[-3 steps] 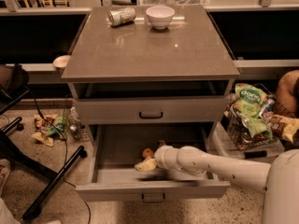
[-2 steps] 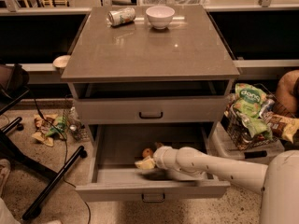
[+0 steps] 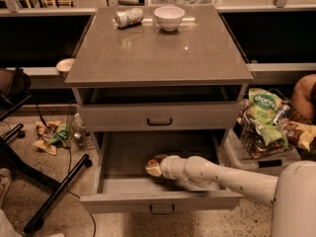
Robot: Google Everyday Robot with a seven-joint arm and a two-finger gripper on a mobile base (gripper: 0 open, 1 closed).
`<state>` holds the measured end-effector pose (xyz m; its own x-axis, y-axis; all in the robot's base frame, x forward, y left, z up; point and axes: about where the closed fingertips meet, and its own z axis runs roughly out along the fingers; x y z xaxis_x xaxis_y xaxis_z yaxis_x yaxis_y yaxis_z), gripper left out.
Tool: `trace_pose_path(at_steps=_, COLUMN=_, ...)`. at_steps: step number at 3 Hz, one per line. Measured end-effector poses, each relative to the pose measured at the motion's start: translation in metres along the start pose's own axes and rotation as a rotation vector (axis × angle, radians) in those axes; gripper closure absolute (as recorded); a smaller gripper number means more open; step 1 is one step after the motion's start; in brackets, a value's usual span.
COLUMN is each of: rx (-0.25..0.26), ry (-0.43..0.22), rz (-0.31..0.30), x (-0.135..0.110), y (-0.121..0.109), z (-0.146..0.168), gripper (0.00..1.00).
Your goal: Pick orange from middle drawer and place on counter
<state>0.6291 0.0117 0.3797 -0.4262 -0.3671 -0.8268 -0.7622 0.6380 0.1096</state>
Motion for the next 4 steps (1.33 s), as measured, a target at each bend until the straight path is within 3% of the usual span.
trace_pose_path(at_steps=1, rx=-0.021, ry=-0.018, rz=-0.040, x=-0.012, y=0.002, z=-0.022, gripper=0.89)
trace_pose_path(at_steps=2, rx=-0.041, ry=-0.028, rz=-0.082, x=-0.030, y=0.003, z=-0.080, gripper=1.00)
trace_pose_path(at_steps=3, rx=-0.041, ry=-0.028, rz=-0.083, x=-0.030, y=0.003, z=-0.080, gripper=1.00)
trace_pose_path(at_steps=4, rx=-0.029, ry=-0.054, rz=-0.094, x=-0.034, y=-0.004, z=-0.107, gripper=1.00)
